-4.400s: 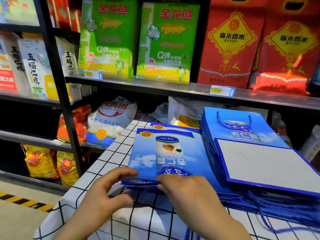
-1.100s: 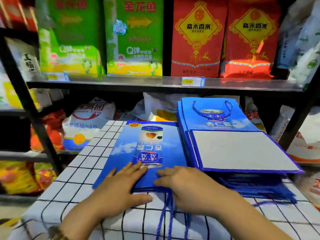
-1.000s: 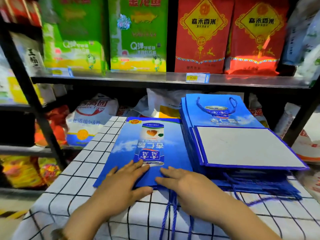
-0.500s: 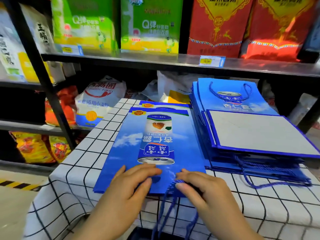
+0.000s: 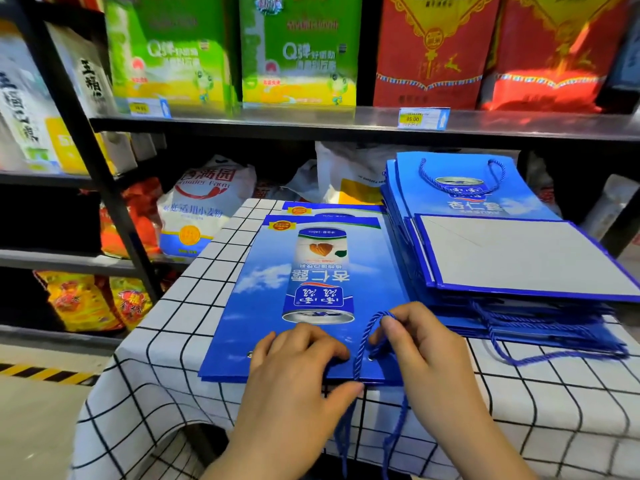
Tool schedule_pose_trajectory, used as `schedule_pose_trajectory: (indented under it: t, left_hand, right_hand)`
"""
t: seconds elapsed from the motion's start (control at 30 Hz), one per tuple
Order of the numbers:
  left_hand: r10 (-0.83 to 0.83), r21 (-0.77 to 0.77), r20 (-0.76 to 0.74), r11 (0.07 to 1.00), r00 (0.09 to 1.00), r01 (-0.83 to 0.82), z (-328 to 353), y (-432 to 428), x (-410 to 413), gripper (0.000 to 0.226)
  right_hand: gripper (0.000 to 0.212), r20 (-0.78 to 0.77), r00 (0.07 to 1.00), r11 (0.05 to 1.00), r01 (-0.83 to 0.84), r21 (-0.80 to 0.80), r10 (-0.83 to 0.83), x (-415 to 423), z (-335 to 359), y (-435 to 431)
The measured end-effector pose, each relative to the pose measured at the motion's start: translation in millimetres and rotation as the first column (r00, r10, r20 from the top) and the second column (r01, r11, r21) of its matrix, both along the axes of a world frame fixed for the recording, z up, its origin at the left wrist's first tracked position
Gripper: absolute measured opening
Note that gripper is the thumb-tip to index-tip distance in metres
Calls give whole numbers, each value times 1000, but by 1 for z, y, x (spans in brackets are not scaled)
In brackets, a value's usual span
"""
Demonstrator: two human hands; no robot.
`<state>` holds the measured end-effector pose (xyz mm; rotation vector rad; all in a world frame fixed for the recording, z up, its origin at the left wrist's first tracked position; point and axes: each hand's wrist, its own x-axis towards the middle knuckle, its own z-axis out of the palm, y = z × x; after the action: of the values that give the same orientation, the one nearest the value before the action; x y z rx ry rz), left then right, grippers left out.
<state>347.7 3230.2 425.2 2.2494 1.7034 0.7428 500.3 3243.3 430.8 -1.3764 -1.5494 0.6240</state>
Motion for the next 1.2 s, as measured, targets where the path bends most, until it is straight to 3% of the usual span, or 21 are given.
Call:
schedule_pose_trajectory:
  t: [0.1,0.2,0.23,0.3,0.37,0.43,0.5,0.57,0.67,0.77,0.9,1.07,1.2]
  left_hand:
    - [-28,129,49,991,998,22,-14,6,5,30]
    - [-11,20,286,1000,958,6,-4,10,2,9]
    - [32,-46,415,999,909,-14,2,13,-1,12]
    - [133,-186,620,982,773,-20,20,21,-8,21]
    - [181,-250,700,968,691,-1,36,30,-13,20]
    - [167,-250,741,968,651,36,49,38,-14,19]
    - [136,-239,756,968,641,76,61,43,-14,18]
    - [120,-232,756,968,644,92,68,47,-13,16]
    - [120,-235,769,966,628,103,73,51,-13,14]
    - [116,-235,770,966,627,110,72,53,-18,17]
    - [134,-293,673,951,728,96,60,47,-40,27]
    - [149,-408,593,903,791,136,44,25,-63,12]
    - [223,-399,547,917,807,17,33,19,-74,18]
  right_hand:
    - [17,-12,1000,1000,9,-3,-9,1,0,1]
    - [15,-50,998,1000,26,9,-25,3,-3,4]
    - [14,-74,997,999,39,16,-38,2,-3,3]
    - [10,38,993,975,99,198,-108,0,-1,-1]
    - [10,181,976,934,51,354,-122,-4,6,-7]
    - [33,221,974,980,-85,180,45,-15,17,-12]
    - [61,290,940,982,-156,-103,179,-29,29,-15]
    - [60,396,890,968,-162,-190,227,-36,30,-13]
    - [35,371,888,959,-218,-181,272,-42,29,-6]
    - [33,243,918,944,-271,-190,313,-45,31,1]
    - [30,-6,953,936,-299,-184,303,-48,41,18]
    - [28,-79,954,939,-299,-171,290,-57,45,38]
    - [27,-215,922,911,-363,-198,321,-69,44,42]
